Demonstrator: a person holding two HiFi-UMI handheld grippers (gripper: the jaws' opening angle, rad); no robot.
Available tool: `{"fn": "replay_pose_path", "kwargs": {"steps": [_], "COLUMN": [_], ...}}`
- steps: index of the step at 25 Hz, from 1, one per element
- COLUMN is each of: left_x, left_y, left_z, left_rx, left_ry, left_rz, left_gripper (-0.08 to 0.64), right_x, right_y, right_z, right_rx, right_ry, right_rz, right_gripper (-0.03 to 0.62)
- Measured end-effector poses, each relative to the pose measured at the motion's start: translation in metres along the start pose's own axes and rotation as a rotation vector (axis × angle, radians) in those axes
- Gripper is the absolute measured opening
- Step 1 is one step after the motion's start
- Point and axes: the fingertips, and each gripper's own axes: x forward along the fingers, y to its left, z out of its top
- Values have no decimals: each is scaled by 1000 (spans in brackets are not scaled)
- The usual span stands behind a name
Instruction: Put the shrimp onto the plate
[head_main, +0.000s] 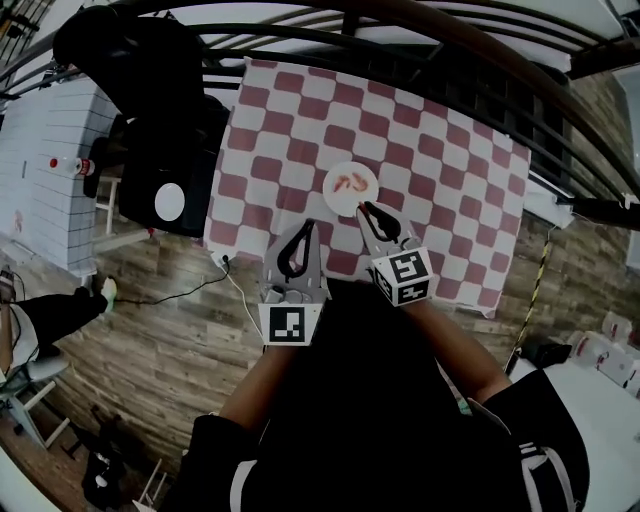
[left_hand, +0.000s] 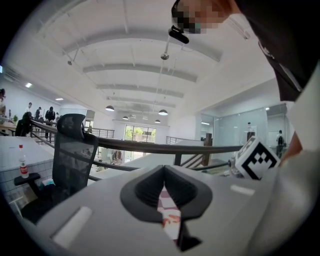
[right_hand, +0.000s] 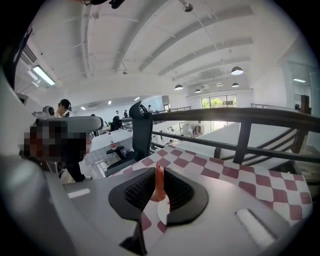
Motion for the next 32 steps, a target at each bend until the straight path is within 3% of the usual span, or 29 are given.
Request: {"fn": "replay_pose_path", "kwargs": {"steps": [7, 26, 32], "left_x": [4, 19, 20], "left_y": [-2, -7, -13], "left_z": [-12, -28, -27], "left_rx": [-19, -88, -92], "left_ry": [15, 65, 62], "left_rz": [43, 57, 61], "left_gripper": [8, 8, 8], "right_x": [28, 78, 90], "right_y": [-5, -25, -32], "right_z": [-36, -124, -136], "right_rx": [-2, -15, -38], "right_ry": [83, 280, 315], "right_rz": [42, 61, 53], "right_gripper": [54, 55, 55]}}
